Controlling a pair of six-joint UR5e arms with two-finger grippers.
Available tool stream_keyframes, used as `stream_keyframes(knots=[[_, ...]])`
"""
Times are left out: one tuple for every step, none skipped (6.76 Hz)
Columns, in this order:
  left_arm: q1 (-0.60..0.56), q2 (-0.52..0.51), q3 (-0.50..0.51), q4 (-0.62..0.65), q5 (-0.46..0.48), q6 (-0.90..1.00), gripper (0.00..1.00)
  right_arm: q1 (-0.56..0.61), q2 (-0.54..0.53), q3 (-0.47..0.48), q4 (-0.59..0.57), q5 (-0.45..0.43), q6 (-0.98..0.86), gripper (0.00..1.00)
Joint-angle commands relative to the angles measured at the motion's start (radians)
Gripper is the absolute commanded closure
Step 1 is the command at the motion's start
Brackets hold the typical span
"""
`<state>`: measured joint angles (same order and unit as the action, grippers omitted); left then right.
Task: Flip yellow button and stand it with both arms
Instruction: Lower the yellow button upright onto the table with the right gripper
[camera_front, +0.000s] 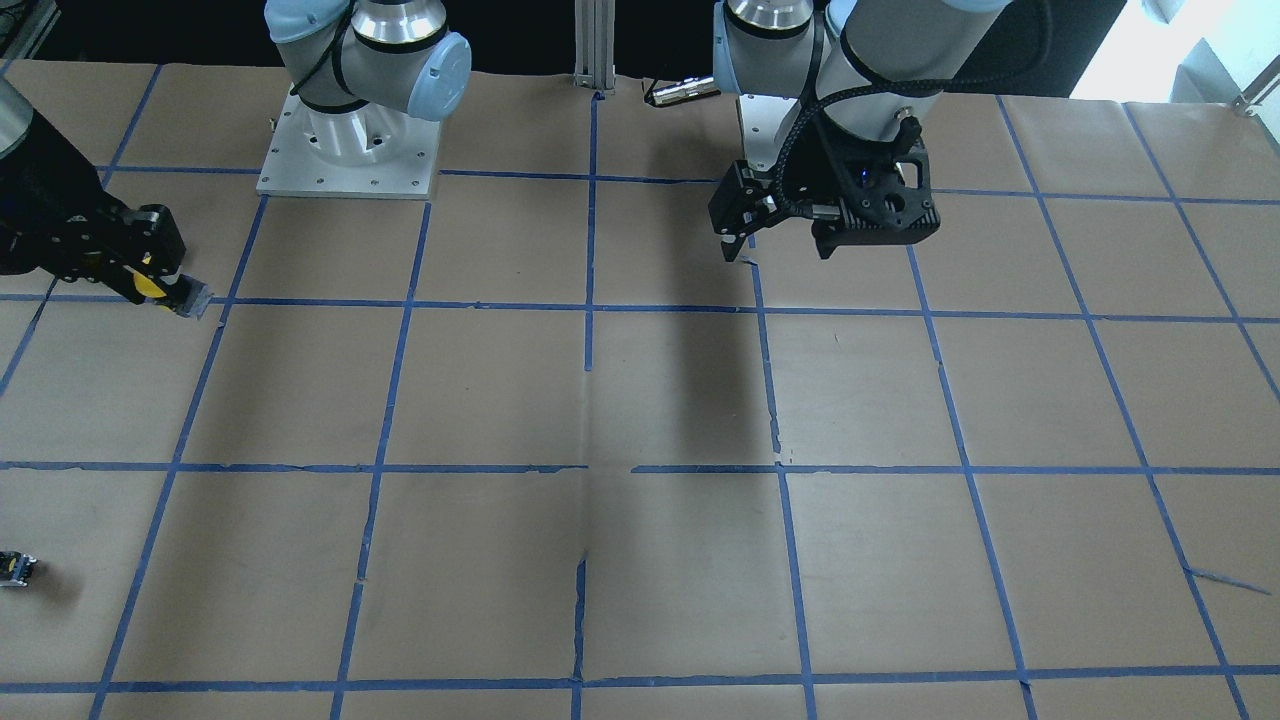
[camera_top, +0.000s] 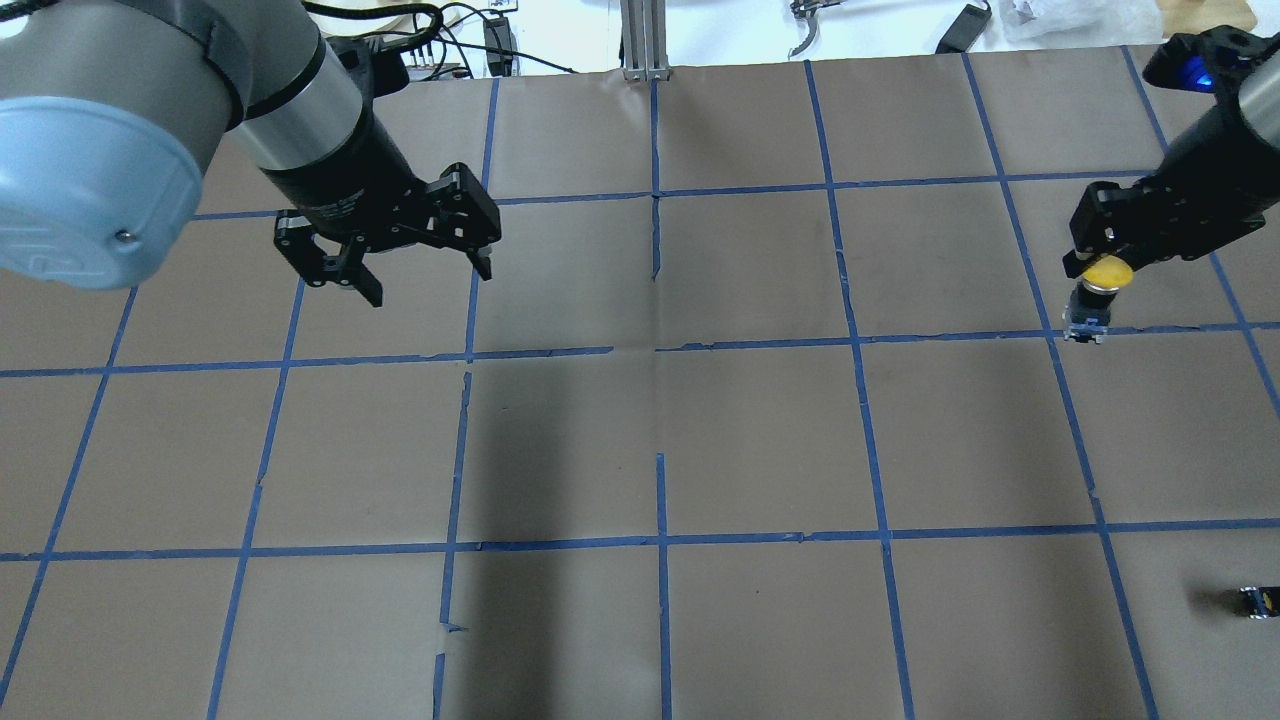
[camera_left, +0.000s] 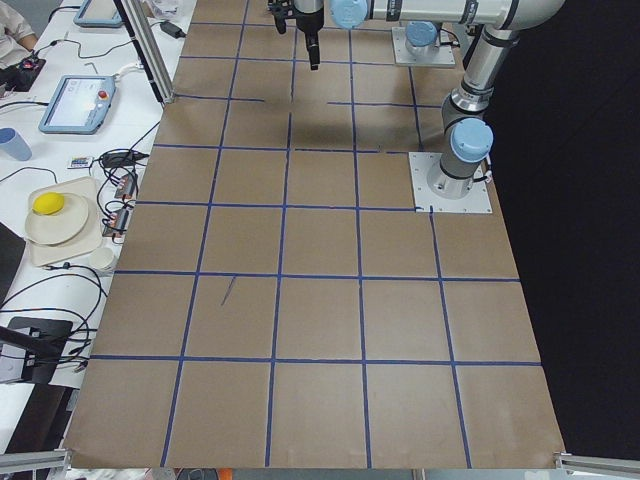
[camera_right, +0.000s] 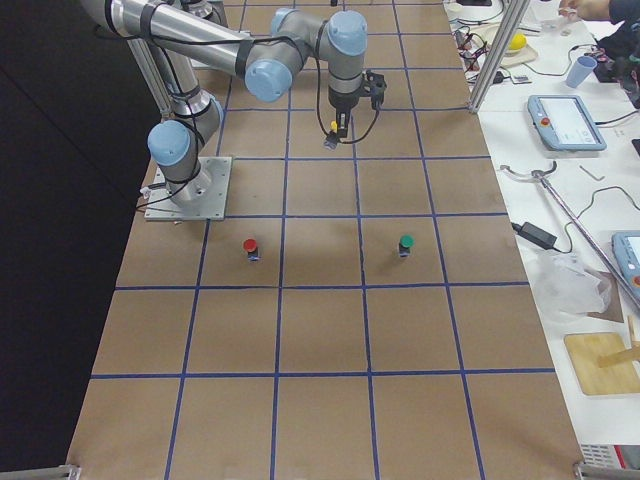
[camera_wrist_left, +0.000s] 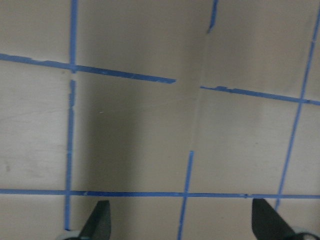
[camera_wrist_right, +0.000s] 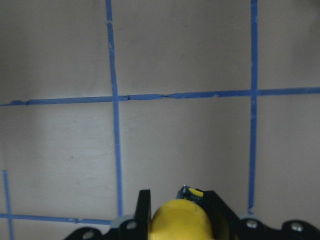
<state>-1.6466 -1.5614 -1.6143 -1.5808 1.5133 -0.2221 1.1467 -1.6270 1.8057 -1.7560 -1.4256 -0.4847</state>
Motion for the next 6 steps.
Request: stream_keyframes(knots=[[0.001, -0.005, -0.004, 0.002, 0.131, 0.024, 0.00, -0.108, -0.001, 0.121, -0.210, -0.013, -0.345, 0.93], [-0.001, -0.014, 0.005, 0.027, 0.127, 0.026, 0.00, -0.172, -0.001, 0.139, -0.211, 0.022, -0.467, 0.93], [-0.002, -0.009, -0.007, 0.039, 0.126, 0.026, 0.00, -0.242, 0.004, 0.142, -0.200, 0.124, -0.641, 0.93], [-0.002, -0.005, -0.006, 0.039, 0.126, 0.024, 0.00, -0.324, 0.009, 0.147, -0.171, 0.178, -0.760, 0.93], [-0.002, -0.003, 0.000, 0.039, 0.126, 0.024, 0.00, -0.359, 0.031, 0.139, -0.116, 0.210, -0.803, 0.93], [-0.002, -0.003, -0.001, 0.041, 0.130, 0.027, 0.00, -0.386, 0.067, 0.132, -0.093, 0.212, -0.892, 0.93]])
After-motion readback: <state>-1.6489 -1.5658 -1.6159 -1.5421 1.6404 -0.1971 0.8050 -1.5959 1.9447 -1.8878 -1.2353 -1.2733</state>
